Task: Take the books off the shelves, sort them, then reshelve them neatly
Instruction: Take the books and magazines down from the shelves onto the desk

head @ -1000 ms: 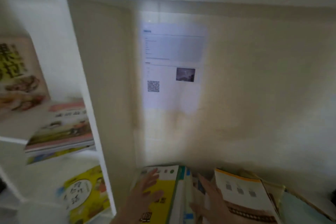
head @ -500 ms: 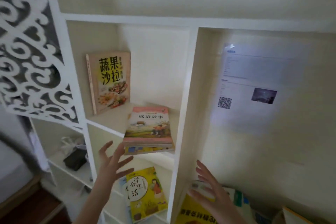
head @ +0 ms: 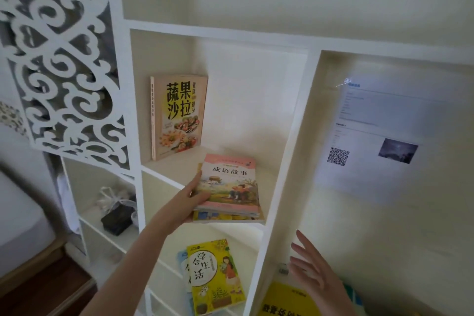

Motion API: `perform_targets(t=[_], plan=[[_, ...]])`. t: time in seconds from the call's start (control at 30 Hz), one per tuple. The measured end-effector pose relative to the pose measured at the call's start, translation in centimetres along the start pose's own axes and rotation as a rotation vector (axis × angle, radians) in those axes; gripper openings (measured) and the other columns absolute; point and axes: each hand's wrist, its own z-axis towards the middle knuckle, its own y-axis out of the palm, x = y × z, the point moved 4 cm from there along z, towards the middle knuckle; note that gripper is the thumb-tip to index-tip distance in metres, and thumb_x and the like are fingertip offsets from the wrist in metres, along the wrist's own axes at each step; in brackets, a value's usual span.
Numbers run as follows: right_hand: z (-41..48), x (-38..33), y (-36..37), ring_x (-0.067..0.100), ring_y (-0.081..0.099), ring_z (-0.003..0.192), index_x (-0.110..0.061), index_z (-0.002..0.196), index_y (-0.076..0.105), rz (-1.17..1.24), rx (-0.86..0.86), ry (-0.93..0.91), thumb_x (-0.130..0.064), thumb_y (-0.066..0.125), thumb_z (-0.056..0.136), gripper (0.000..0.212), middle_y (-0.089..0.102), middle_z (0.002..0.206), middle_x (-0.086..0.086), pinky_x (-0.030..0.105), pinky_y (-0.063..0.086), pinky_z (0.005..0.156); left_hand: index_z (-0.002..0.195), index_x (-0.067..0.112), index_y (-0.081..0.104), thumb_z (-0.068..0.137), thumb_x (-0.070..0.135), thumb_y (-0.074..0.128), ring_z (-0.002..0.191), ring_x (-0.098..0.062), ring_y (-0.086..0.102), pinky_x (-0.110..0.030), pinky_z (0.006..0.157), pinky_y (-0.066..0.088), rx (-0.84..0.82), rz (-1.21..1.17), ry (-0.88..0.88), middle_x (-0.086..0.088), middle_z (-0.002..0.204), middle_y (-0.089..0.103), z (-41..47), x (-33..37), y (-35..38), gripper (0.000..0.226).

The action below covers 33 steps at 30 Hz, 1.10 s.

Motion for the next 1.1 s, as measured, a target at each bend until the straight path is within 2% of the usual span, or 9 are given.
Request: perform_targets(t=[0.07,0.2,0.3,0.37,0.53,0.7,0.8,0.97,1.1], plan=[[0.2,-0.6,0.7,-0.016,0.055,0.106,-0.054,0.133,0.038,0.027,0.004,-0.005,-0.057,0.066,0.078,0.062,0.050,0.133,-0.024,0.005,0.046,0.075,0.146,0.043,0.023,0.094,0.023,0.056,0.098,-0.021,0.066,-0.039,0.082,0.057,-0.030,0.017,-0.013,0.002,0.129,0.049,-0.7,-0.3,-0.1,0.065],[0.8,-1.9,2.1,-0.019,0.054,0.103,-0.054,0.131,0.040,0.044,-0.007,-0.040,-0.057,0.063,0.082,0.055,0.052,0.130,-0.025,0.013,0.044,0.080,0.141,0.047,0.028,0.094,0.023,0.056,0.098,-0.022,0.068,-0.043,0.083,0.056,-0.069,0.005,-0.018,0.004,0.124,0.054,-3.2,-1.1,-0.4,0.060],[1.4,-2.5,3.2,-0.005,0.061,0.106,-0.056,0.127,0.045,0.087,-0.014,-0.035,-0.054,0.065,0.079,0.052,0.052,0.133,-0.019,0.032,0.050,0.096,0.136,0.052,0.031,0.094,0.022,0.055,0.096,-0.023,0.069,-0.044,0.077,0.057,-0.089,-0.009,-0.008,0.003,0.125,0.054,-5.5,-2.5,-0.4,0.056],[1.6,-2.7,4.2,0.006,0.066,0.102,-0.052,0.126,0.049,0.150,-0.029,-0.011,-0.047,0.068,0.073,0.056,0.045,0.133,-0.013,0.040,0.055,0.091,0.132,0.055,0.033,0.093,0.023,0.055,0.097,-0.024,0.069,-0.048,0.078,0.057,-0.114,-0.037,-0.010,0.003,0.127,0.053,-6.8,-3.8,-0.4,0.056],[1.8,-1.6,6.5,0.021,0.057,0.114,-0.050,0.123,0.048,0.202,-0.055,0.027,-0.035,0.090,0.058,0.079,0.026,0.132,-0.008,0.028,0.059,0.077,0.132,0.045,0.038,0.095,0.007,0.052,0.102,-0.028,0.067,-0.045,0.076,0.058,-0.095,-0.193,0.035,0.002,0.132,0.050,-8.8,-6.6,0.7,0.055],[0.6,0.4,6.4,0.025,0.061,0.113,-0.054,0.138,0.033,0.220,-0.100,0.002,-0.017,0.083,0.071,0.091,0.046,0.132,-0.002,0.033,0.059,0.075,0.133,0.034,0.038,0.082,0.009,0.065,0.110,-0.026,0.063,-0.038,0.077,0.058,-0.051,-0.236,0.156,-0.002,0.134,0.050,-10.3,-9.1,2.5,0.063],[-0.8,1.5,6.0,0.017,0.067,0.104,-0.052,0.143,0.024,0.112,-0.186,-0.037,-0.014,0.076,0.080,0.090,0.063,0.126,-0.002,0.029,0.057,0.080,0.132,0.030,0.040,0.087,-0.011,0.050,0.108,-0.024,0.064,-0.035,0.075,0.058,-0.030,-0.240,0.158,0.002,0.130,0.054,-12.0,-11.0,3.6,0.062],[-3.4,3.4,5.1,0.005,0.057,0.119,-0.054,0.145,0.016,-0.014,-0.233,-0.073,-0.016,0.070,0.087,0.088,0.038,0.147,-0.024,0.034,0.052,0.096,0.128,0.030,0.044,0.079,-0.019,0.060,0.092,-0.024,0.069,-0.032,0.070,0.057,0.032,-0.205,0.155,0.002,0.121,0.065,-14.7,-14.6,6.1,0.071],[-5.2,4.4,3.9,-0.028,0.047,0.100,-0.048,0.143,0.017,-0.019,-0.271,-0.007,-0.009,0.065,0.089,0.083,0.023,0.139,-0.035,0.001,0.040,0.085,0.128,0.032,0.046,0.073,-0.008,0.068,0.095,-0.025,0.068,-0.030,0.073,0.055,0.111,-0.181,0.161,0.003,0.117,0.067,-16.4,-16.4,7.6,0.072]])
